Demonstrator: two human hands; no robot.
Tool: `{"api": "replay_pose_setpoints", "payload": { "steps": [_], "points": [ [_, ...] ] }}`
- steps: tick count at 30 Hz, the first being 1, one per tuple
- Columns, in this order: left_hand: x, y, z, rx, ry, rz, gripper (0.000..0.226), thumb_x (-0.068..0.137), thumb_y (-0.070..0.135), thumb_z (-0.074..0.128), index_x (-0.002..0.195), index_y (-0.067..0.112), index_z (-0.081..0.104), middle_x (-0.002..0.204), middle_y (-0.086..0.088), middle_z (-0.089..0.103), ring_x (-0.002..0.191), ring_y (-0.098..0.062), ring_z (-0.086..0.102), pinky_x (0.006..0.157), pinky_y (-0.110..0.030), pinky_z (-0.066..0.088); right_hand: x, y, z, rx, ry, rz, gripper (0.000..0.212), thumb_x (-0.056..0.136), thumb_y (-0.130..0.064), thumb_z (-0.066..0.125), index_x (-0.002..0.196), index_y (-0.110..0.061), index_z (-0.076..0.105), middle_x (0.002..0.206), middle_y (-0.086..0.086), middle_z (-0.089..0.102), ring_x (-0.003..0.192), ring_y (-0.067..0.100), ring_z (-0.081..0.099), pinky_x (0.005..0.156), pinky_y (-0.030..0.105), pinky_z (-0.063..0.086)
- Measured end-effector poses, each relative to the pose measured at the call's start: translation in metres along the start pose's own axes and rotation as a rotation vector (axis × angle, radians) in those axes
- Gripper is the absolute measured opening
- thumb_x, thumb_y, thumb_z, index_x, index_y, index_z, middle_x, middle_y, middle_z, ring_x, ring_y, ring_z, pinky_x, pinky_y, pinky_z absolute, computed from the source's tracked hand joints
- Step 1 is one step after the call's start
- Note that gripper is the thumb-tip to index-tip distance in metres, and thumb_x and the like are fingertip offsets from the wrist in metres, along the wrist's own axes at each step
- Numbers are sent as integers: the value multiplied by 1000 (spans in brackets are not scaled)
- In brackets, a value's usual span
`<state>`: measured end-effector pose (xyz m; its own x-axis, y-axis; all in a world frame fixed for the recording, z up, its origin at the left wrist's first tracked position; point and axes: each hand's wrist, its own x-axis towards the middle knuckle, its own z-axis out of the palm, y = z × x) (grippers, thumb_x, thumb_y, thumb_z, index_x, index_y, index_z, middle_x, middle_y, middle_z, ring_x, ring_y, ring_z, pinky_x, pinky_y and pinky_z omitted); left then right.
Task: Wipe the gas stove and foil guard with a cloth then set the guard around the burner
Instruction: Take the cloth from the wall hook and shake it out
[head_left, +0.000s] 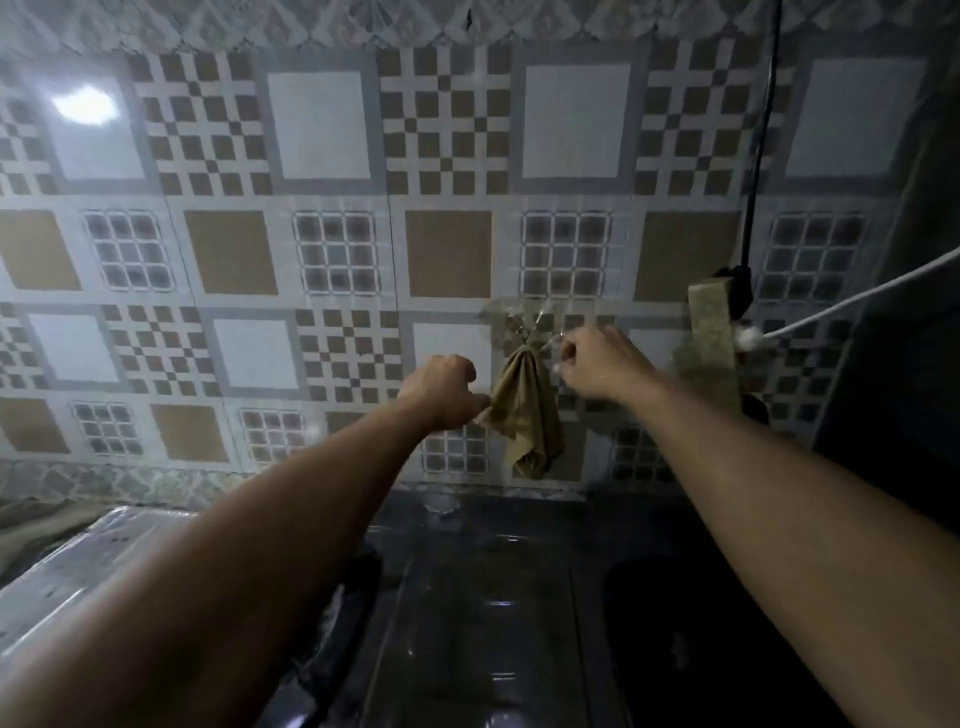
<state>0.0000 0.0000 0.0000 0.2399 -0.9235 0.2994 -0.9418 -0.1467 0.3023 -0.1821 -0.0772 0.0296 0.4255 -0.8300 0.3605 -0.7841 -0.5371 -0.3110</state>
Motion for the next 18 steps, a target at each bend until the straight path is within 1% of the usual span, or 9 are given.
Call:
{"api": "replay_pose_setpoints", "payload": {
  "steps": [2, 5, 7, 8, 10, 11, 14, 16, 18],
  "points": [
    [10, 3, 13, -63, -17, -59, 45, 87, 37, 65, 122, 9, 58, 111, -10, 65, 96, -23, 63, 85, -39, 55, 5, 7, 12, 14, -34, 42, 12, 89, -27, 64, 85, -16, 65, 85, 4, 63, 78, 21, 59, 67, 31, 44],
    [20, 7, 35, -118, -61, -103, 31, 88, 31, 64, 109, 9, 62, 97, -8, 67, 86, -20, 65, 80, -38, 57, 12, 15, 37, 76, -82, 85, 18, 92, -27, 62, 76, -19, 61, 79, 2, 61, 71, 17, 57, 63, 29, 41],
    [28, 8, 45, -119, -51, -111, 23, 88, 29, 65, 102, 11, 66, 92, -5, 67, 81, -18, 65, 75, -34, 58, 19, 18, 49, 153, -69, 96, 9, 92, -27, 61, 85, -21, 62, 84, 1, 63, 73, 14, 58, 61, 29, 44],
    [30, 8, 48, -120, -34, -118, 20, 88, 27, 65, 100, 12, 67, 91, -5, 68, 80, -17, 65, 73, -33, 58, 22, 17, 54, 189, -54, 91, 7, 91, -27, 62, 96, -22, 63, 90, 1, 64, 78, 15, 60, 65, 32, 48],
    [36, 8, 52, -147, -22, -133, 15, 88, 22, 66, 97, 11, 69, 89, -4, 70, 79, -16, 67, 74, -33, 59, 27, 18, 66, 250, -34, 110, 26, 89, -27, 65, 114, -21, 61, 103, 2, 64, 92, 20, 62, 80, 40, 54],
    [38, 7, 53, -156, -13, -142, 13, 87, 20, 66, 94, 11, 71, 87, -4, 70, 78, -15, 67, 74, -33, 60, 30, 19, 71, 256, -18, 117, 28, 88, -28, 66, 115, -21, 61, 104, 3, 64, 95, 22, 62, 84, 44, 53],
    [43, 4, 50, -177, 33, -173, 8, 85, 15, 66, 89, 11, 73, 82, -4, 69, 75, -16, 67, 67, -30, 59, 34, 22, 77, 208, 17, 115, 6, 89, -26, 66, 90, -20, 64, 90, 2, 64, 86, 22, 61, 79, 41, 53],
    [45, 0, 44, -231, 84, -179, 12, 88, 11, 60, 95, 12, 70, 87, -4, 68, 79, -17, 66, 69, -32, 59, 36, 25, 76, 226, 6, 109, 13, 90, -23, 65, 79, -18, 62, 81, 0, 61, 79, 17, 60, 71, 34, 49],
    [46, -5, 33, -295, 170, -186, 16, 91, 10, 54, 100, 13, 65, 92, -5, 66, 83, -20, 66, 75, -38, 59, 38, 26, 70, 275, -10, 90, 16, 90, -23, 65, 76, -16, 62, 76, -4, 59, 75, 12, 58, 65, 30, 44]
  ]
}}
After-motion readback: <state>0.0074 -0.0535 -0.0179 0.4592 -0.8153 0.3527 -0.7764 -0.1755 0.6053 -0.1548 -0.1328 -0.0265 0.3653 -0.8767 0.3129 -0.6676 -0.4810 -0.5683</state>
